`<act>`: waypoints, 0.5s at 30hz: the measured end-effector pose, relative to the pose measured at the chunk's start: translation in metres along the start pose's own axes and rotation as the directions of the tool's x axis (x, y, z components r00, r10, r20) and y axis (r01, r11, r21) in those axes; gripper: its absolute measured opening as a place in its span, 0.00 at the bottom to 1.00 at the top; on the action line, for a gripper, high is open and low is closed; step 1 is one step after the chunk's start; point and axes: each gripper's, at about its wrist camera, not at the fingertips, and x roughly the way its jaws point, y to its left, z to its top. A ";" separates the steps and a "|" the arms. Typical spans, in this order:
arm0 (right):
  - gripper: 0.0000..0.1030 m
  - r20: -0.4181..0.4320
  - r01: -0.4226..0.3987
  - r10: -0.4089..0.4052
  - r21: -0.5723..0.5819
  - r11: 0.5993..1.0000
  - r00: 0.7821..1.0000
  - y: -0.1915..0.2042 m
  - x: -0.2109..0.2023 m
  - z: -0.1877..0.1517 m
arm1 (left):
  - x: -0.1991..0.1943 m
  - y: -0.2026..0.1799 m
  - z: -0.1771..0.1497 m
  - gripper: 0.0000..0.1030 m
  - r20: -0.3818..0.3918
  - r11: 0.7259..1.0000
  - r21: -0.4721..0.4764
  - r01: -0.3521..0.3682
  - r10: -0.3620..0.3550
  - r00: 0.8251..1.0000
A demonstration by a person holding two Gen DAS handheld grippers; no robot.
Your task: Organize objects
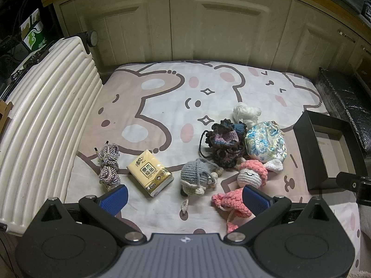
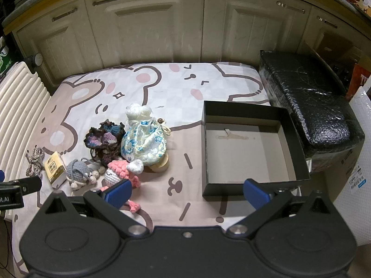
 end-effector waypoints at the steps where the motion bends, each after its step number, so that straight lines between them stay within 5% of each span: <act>1: 1.00 0.000 0.000 0.000 0.000 1.000 1.000 0.000 0.000 0.000 | 0.000 0.000 0.000 1.00 0.000 1.000 0.000 0.001 -0.001 1.000; 15: 1.00 -0.004 -0.003 0.003 -0.003 1.000 1.000 0.000 -0.003 0.000 | 0.000 -0.004 0.001 1.00 0.003 1.000 0.010 0.007 -0.007 1.000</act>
